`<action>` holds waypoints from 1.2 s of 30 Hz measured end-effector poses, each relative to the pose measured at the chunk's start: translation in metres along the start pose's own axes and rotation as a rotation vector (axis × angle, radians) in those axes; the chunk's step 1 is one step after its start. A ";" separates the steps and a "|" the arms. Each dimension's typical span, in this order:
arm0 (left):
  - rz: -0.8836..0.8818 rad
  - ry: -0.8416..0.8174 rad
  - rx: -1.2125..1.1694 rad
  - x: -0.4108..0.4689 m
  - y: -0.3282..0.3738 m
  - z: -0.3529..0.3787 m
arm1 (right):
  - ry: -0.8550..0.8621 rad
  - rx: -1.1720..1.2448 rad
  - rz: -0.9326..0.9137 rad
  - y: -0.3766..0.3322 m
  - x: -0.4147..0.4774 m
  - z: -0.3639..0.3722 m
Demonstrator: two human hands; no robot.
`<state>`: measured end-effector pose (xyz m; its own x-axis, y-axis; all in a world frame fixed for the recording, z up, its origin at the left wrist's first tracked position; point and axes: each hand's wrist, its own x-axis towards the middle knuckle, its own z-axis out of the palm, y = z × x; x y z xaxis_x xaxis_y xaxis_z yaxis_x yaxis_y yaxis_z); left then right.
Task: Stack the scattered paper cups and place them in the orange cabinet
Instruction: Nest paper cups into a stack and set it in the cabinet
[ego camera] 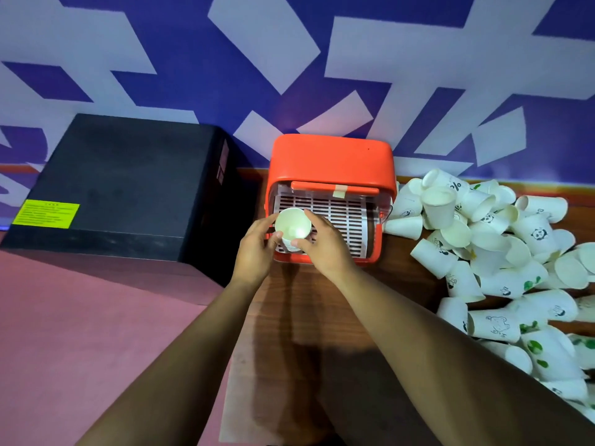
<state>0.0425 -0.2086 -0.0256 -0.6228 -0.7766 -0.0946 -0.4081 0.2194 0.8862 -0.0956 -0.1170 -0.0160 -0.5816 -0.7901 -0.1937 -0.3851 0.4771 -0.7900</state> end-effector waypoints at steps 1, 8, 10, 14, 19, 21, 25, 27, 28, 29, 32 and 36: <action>-0.007 0.004 0.012 0.000 0.001 0.001 | -0.014 0.002 0.016 -0.001 0.000 -0.001; 0.027 0.065 0.105 -0.041 0.021 0.012 | -0.036 -0.104 0.022 0.030 -0.060 -0.066; 0.061 -0.015 0.126 -0.059 0.026 0.028 | -0.055 -0.195 0.026 0.057 -0.092 -0.100; 0.059 -0.233 0.147 -0.082 0.039 0.082 | 0.065 -0.398 0.047 0.118 -0.152 -0.161; -0.109 -0.386 0.117 -0.088 0.065 0.184 | 0.329 -0.468 0.210 0.184 -0.209 -0.201; -0.178 -0.478 0.129 -0.093 0.079 0.225 | 0.332 -0.513 0.277 0.205 -0.226 -0.207; -0.304 -0.606 0.133 -0.098 0.089 0.306 | 0.283 -0.509 0.368 0.247 -0.239 -0.217; -0.329 -0.627 0.188 -0.096 0.080 0.338 | 0.229 -0.493 0.356 0.256 -0.244 -0.219; -0.329 -0.627 0.237 -0.099 0.087 0.347 | 0.225 -0.496 0.326 0.261 -0.246 -0.220; -0.332 -0.623 0.298 -0.101 0.092 0.354 | 0.241 -0.498 0.272 0.268 -0.249 -0.221; -0.326 -0.605 0.396 -0.105 0.102 0.365 | 0.283 -0.434 0.171 0.278 -0.246 -0.224; -0.354 -0.558 0.351 -0.104 0.103 0.356 | 0.250 -0.405 0.071 0.285 -0.249 -0.236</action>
<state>-0.1719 0.1050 -0.0860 -0.6228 -0.4416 -0.6458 -0.7778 0.2603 0.5722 -0.2294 0.3067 -0.0562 -0.7518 -0.6572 -0.0538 -0.5576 0.6772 -0.4801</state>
